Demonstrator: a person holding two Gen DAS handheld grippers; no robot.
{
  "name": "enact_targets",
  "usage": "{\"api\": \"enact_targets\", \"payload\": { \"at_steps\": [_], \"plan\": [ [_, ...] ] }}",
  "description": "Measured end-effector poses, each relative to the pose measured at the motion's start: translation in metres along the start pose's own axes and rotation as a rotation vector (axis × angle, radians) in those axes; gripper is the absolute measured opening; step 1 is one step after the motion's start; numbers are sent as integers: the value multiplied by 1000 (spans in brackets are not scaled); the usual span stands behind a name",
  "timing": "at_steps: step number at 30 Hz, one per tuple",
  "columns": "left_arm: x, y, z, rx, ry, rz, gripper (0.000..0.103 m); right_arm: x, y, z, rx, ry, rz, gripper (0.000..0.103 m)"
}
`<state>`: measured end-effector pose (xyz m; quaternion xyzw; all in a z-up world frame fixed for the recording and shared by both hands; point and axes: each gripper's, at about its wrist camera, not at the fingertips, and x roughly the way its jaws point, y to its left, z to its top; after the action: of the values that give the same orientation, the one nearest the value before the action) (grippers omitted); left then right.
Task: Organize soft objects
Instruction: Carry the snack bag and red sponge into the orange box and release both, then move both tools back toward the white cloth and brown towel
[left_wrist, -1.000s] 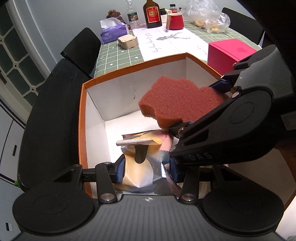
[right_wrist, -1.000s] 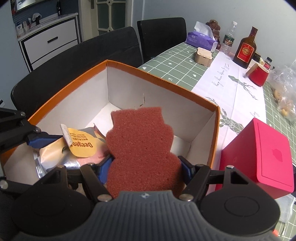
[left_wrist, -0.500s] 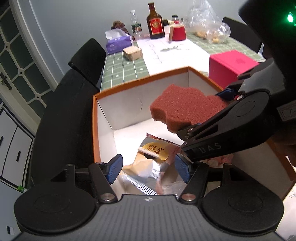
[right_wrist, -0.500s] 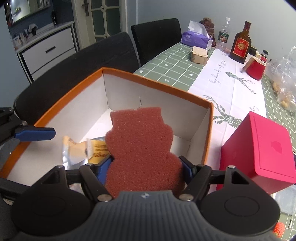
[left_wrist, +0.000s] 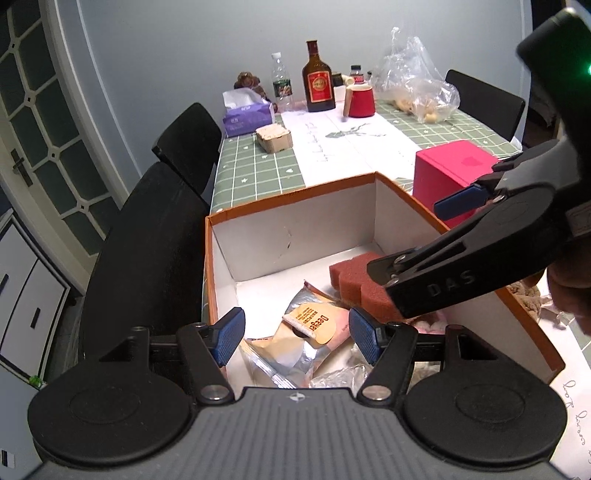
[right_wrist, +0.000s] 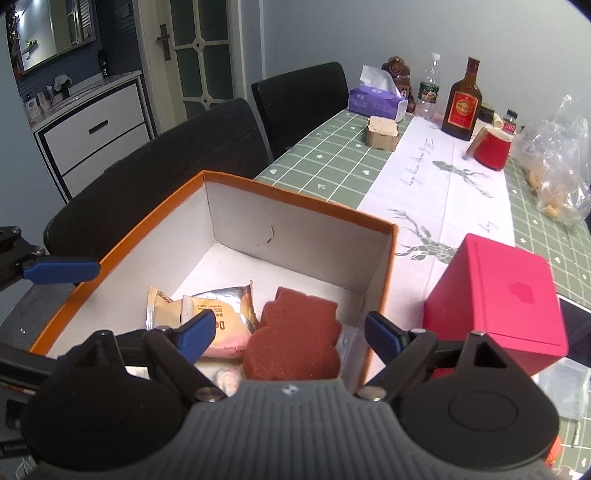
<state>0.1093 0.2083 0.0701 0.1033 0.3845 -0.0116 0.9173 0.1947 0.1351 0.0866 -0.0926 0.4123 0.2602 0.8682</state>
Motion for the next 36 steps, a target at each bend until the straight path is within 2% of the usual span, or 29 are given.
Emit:
{"api": "enact_targets", "payload": {
  "at_steps": [6,11,21,29,36],
  "plan": [
    [-11,-14,0,26,-48,-14,76,-33,-17,-8,5,-46,-3,86],
    [-26,-36,3,55,-114,-63,76,-64,-44,-25,31,-73,-16,86],
    [-49,-110,18,177,-175,-146,76,-112,-105,-75,90,-90,-84,86],
    [-60,-164,24,268,-203,-200,77,-142,-146,-117,118,-91,-138,86],
    [-48,-189,19,292,-185,-199,78,-161,-174,-150,145,-97,-179,86]
  ]
}}
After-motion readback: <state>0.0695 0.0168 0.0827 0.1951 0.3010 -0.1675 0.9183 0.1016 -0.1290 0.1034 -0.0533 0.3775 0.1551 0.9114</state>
